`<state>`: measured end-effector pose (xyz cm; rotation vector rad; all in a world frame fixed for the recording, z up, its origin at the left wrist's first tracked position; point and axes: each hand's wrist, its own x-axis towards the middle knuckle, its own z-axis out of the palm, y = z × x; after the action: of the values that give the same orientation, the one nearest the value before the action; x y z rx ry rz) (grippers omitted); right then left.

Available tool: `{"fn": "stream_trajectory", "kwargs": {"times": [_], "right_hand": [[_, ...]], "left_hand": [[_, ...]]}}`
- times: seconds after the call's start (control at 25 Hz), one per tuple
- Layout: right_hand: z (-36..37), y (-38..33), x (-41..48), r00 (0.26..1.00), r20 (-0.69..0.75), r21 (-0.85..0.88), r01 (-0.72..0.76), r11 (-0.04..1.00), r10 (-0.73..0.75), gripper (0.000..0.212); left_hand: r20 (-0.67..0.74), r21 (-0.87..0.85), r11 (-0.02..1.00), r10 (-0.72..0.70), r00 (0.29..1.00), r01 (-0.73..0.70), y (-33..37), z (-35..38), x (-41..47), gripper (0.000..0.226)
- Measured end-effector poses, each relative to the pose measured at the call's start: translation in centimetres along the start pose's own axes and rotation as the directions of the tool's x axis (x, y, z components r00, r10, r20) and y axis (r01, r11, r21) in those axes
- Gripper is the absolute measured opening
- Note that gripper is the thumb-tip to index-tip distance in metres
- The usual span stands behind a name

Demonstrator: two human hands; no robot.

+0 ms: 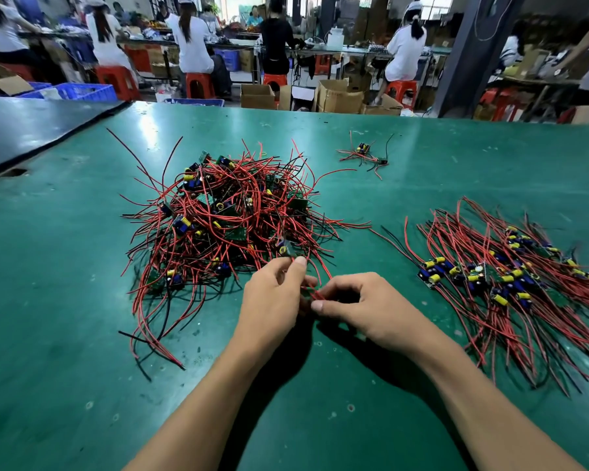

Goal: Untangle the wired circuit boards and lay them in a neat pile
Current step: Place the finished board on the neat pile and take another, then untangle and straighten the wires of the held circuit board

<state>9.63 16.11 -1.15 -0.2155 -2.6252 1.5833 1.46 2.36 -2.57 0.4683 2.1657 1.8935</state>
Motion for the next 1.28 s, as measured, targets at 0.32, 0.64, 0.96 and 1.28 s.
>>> {"fn": "stream_trajectory", "kwargs": {"times": [0.32,0.64,0.96,1.28], "right_hand": [[-1.4,-0.5,-0.6,0.988,-0.059,0.353,-0.11,0.929,0.139,0.051],[-0.9,-0.8,-0.6,0.963,-0.226,0.338,-0.061,0.939,0.143,0.023],[0.1,-1.5,-0.3,0.991,-0.033,0.795,-0.052,0.605,0.128,0.016],[-0.4,-1.7,-0.4,0.979,-0.088,0.806,-0.037,0.59,0.182,0.009]], "left_hand": [[0.189,-0.327,0.928,-0.118,0.975,0.176,1.5,-0.1,-1.6,0.013],[0.284,0.221,0.939,0.195,0.939,-0.262,1.3,1.4,-3.6,0.014],[0.227,-0.375,0.906,-0.114,0.967,0.195,1.9,1.2,-2.7,0.017],[0.321,-0.334,0.924,-0.075,0.944,0.187,2.1,0.5,-2.6,0.012]]}}
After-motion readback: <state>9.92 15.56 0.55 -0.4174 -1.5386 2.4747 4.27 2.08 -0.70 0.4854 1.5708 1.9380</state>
